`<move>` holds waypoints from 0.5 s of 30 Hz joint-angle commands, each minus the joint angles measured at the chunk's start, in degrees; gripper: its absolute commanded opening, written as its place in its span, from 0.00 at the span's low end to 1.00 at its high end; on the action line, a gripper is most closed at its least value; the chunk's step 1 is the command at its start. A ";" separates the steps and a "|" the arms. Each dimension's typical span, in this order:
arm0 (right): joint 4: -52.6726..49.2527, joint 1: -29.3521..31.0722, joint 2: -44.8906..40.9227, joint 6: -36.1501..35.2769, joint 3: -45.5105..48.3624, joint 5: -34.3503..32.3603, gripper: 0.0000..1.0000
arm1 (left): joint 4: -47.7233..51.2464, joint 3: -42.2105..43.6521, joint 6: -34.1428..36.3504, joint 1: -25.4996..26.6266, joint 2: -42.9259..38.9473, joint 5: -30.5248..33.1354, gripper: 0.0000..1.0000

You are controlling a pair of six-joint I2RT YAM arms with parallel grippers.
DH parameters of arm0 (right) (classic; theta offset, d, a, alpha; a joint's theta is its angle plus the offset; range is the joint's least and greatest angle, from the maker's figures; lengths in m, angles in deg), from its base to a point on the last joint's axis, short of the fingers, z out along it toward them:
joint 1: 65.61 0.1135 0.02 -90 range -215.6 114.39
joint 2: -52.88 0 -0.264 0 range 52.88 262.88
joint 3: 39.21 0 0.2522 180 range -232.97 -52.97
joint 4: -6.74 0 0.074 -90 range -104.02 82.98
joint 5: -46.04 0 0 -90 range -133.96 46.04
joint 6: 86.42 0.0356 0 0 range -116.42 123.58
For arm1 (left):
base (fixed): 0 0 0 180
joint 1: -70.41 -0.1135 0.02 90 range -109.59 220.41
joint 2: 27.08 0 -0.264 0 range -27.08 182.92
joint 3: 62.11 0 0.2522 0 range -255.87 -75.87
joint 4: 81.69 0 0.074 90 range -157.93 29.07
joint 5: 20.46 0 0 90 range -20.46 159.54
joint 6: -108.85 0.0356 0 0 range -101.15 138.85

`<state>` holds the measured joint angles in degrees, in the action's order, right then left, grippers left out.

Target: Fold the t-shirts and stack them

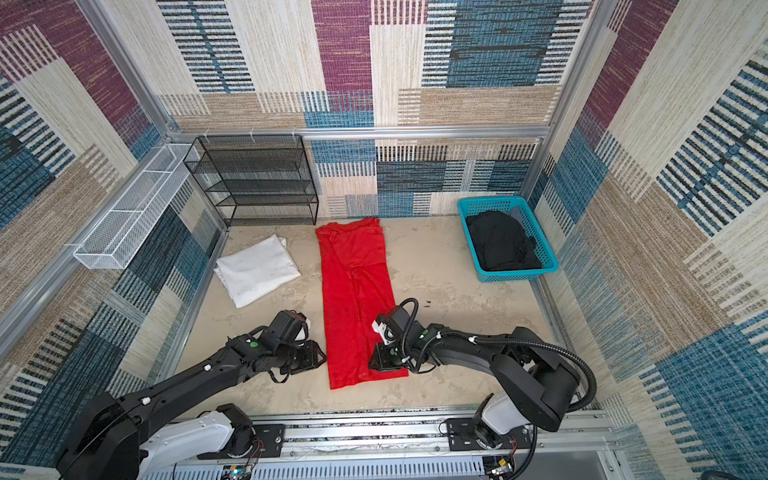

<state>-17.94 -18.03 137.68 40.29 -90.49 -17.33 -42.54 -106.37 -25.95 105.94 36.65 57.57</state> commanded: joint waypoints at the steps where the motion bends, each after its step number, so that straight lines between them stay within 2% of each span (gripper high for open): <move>1: 2.79 0.80 0.46 0.66 -0.88 1.15 0.28 | -0.91 0.66 -1.09 0.16 0.17 0.09 0.44; 7: 3.34 1.47 -1.21 1.65 -0.57 1.55 0.34 | -1.72 1.32 -1.08 0.34 0.26 0.10 0.44; 13: 3.84 1.73 0.38 1.94 -0.04 2.40 0.22 | -1.83 1.31 -1.08 0.42 0.61 -0.01 0.45; 15: 3.72 1.91 1.17 1.91 -0.26 2.56 0.23 | -1.75 1.33 -1.11 0.42 0.52 -0.21 0.45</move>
<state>-15.82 -16.35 138.18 41.86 -90.66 -15.82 -43.66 -105.28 -26.27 106.42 37.08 57.33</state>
